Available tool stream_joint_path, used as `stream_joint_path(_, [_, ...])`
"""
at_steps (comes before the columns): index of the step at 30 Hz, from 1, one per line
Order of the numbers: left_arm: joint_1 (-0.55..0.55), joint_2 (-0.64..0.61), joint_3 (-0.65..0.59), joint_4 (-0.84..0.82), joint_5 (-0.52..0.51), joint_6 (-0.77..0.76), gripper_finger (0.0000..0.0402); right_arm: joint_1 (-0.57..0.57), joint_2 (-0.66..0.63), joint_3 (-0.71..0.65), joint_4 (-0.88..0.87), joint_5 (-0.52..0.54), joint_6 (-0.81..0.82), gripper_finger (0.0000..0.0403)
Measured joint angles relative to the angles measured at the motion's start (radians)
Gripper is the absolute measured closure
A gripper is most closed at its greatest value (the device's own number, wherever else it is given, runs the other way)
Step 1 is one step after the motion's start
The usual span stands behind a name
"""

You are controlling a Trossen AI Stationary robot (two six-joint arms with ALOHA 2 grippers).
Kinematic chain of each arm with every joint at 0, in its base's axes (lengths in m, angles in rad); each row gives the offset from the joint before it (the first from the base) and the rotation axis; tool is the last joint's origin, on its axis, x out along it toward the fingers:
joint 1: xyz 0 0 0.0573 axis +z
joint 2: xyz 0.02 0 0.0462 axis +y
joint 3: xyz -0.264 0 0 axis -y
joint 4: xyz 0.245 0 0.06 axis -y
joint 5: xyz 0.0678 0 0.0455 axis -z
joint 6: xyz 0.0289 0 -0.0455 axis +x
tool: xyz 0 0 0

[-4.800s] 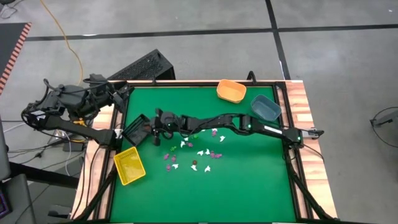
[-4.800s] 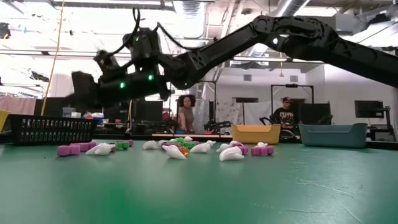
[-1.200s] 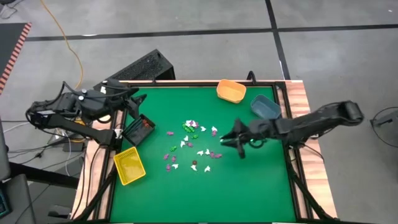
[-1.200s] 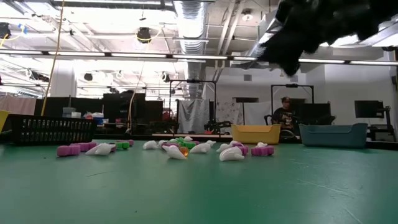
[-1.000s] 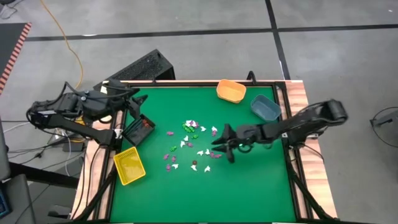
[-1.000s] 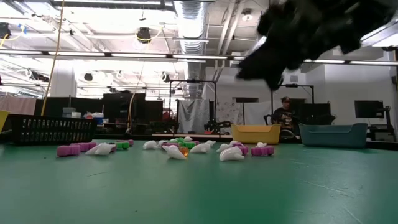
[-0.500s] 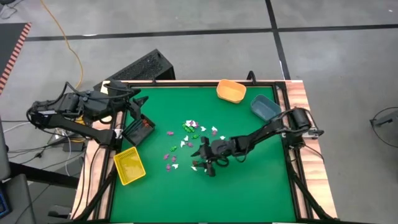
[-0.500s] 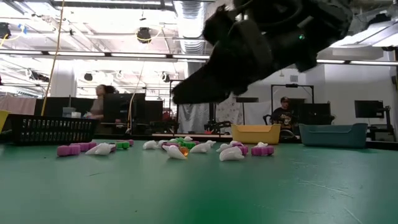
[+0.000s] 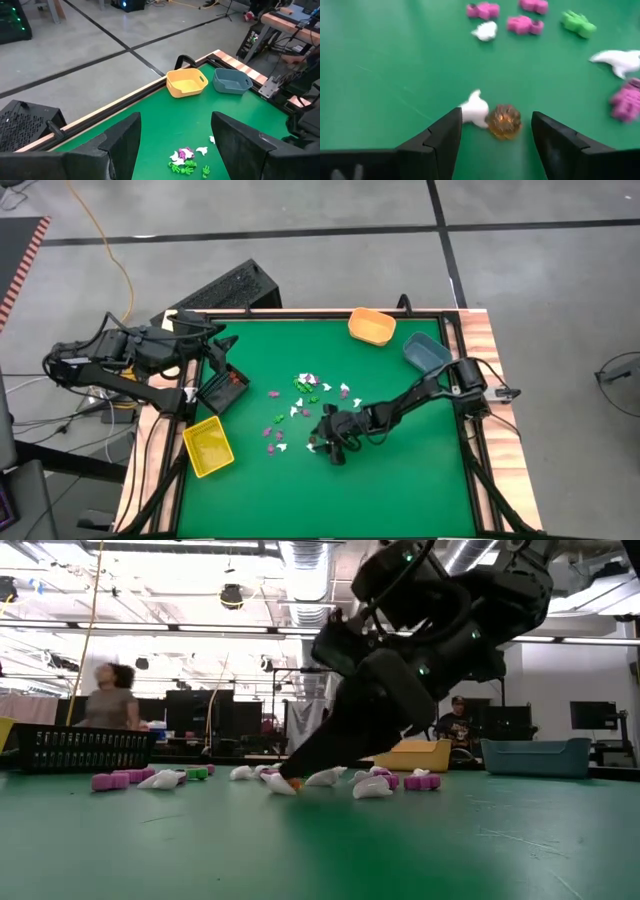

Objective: Sort Halloween decoration
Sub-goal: Put the orange pumpkin toy into the black bin

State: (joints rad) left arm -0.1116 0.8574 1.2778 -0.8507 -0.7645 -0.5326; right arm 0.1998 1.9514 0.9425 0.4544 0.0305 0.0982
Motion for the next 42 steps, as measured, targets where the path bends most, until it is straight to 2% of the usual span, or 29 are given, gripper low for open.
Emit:
stream_joint_path(9, [0.0, 0.0, 0.0, -0.007, -0.001, -0.011, 0.017, -0.026, 0.0, -0.015, -0.005, 0.004, -0.012, 0.0159])
stream_joint_path(20, [0.0, 0.0, 0.0, -0.007, -0.002, -0.014, 0.017, -0.039, 0.0, -0.015, 0.003, 0.002, -0.175, 0.016])
stream_joint_path(37, [0.0, 0.0, 0.0, -0.006, -0.007, -0.014, 0.017, -0.039, 0.001, -0.015, 0.074, -0.001, -0.178, 0.0168])
stream_joint_path(42, [0.0, 0.0, 0.0, -0.007, -0.007, -0.014, 0.017, -0.038, 0.074, -0.004, 0.142, -0.008, -0.172, 0.0168])
